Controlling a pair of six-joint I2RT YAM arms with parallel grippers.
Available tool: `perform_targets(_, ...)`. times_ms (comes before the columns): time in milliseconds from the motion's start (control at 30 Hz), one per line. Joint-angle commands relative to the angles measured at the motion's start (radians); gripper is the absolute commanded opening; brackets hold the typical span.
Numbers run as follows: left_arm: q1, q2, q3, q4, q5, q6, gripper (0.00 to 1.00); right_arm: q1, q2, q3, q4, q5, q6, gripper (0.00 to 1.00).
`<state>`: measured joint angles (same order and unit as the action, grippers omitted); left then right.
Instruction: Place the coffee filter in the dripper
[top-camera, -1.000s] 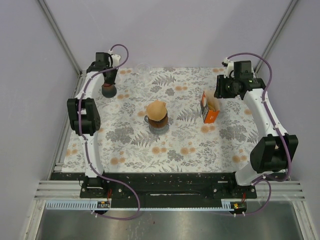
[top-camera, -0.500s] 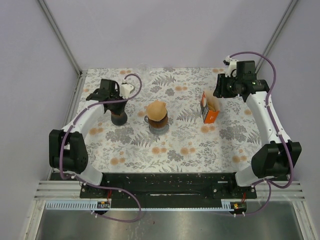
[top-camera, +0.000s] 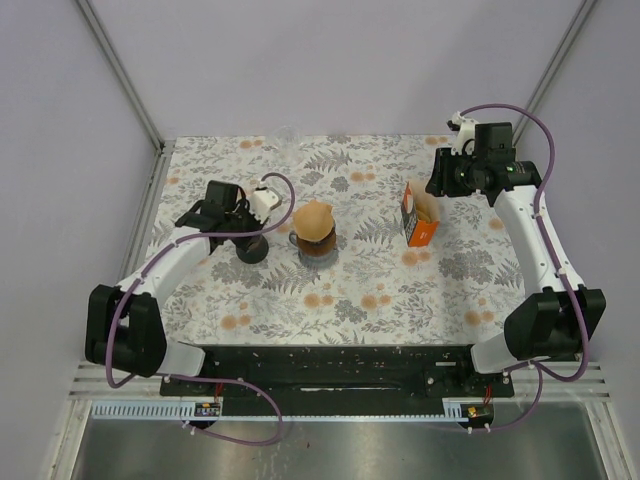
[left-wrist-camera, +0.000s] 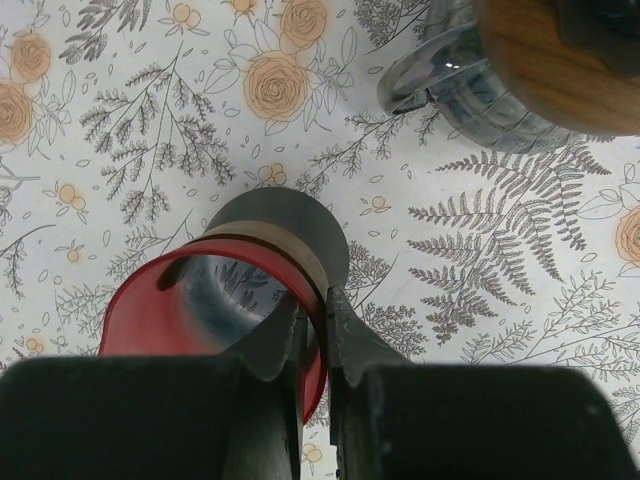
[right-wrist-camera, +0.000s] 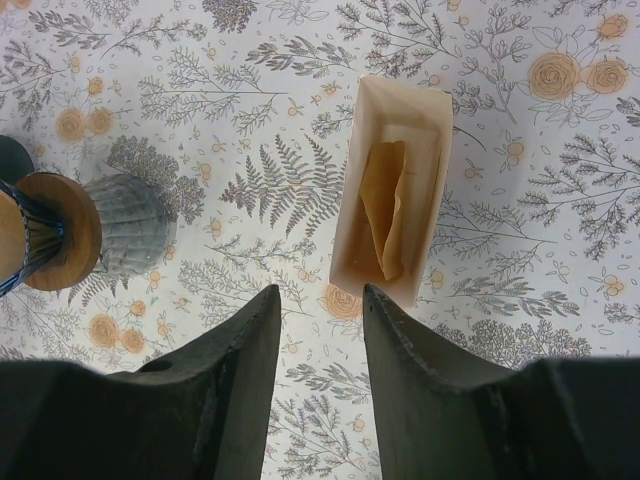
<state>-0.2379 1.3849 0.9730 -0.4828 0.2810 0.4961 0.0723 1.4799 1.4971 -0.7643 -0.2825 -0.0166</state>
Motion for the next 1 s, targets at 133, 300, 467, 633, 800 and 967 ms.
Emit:
perform_targets(133, -0.037, 0.054, 0.047, -0.017, 0.052, 0.081, 0.15, 0.011, -0.026, -0.001, 0.01, -0.027, 0.009, 0.48)
perform_targets(300, -0.037, 0.046, 0.151, -0.091, 0.095, 0.11, 0.62, 0.014, -0.023, -0.003, 0.011, -0.03, 0.006, 0.49)
perform_targets(467, -0.038, 0.077, 0.337, -0.178, 0.13, 0.116, 0.74, 0.015, -0.017, -0.003, 0.011, -0.034, 0.001, 0.5)
perform_targets(633, -0.037, 0.245, 0.643, -0.218, 0.089, 0.004, 0.83, 0.017, -0.009, -0.005, 0.02, -0.046, 0.001, 0.5)
perform_targets(800, -0.047, 0.636, 1.1, -0.333, -0.152, 0.027, 0.95, 0.018, 0.002, -0.003, 0.02, -0.043, -0.003, 0.5)
perform_targets(967, -0.049, 1.005, 1.612, -0.426, -0.345, 0.169, 0.99, 0.018, 0.011, 0.003, 0.007, -0.03, -0.014, 0.51)
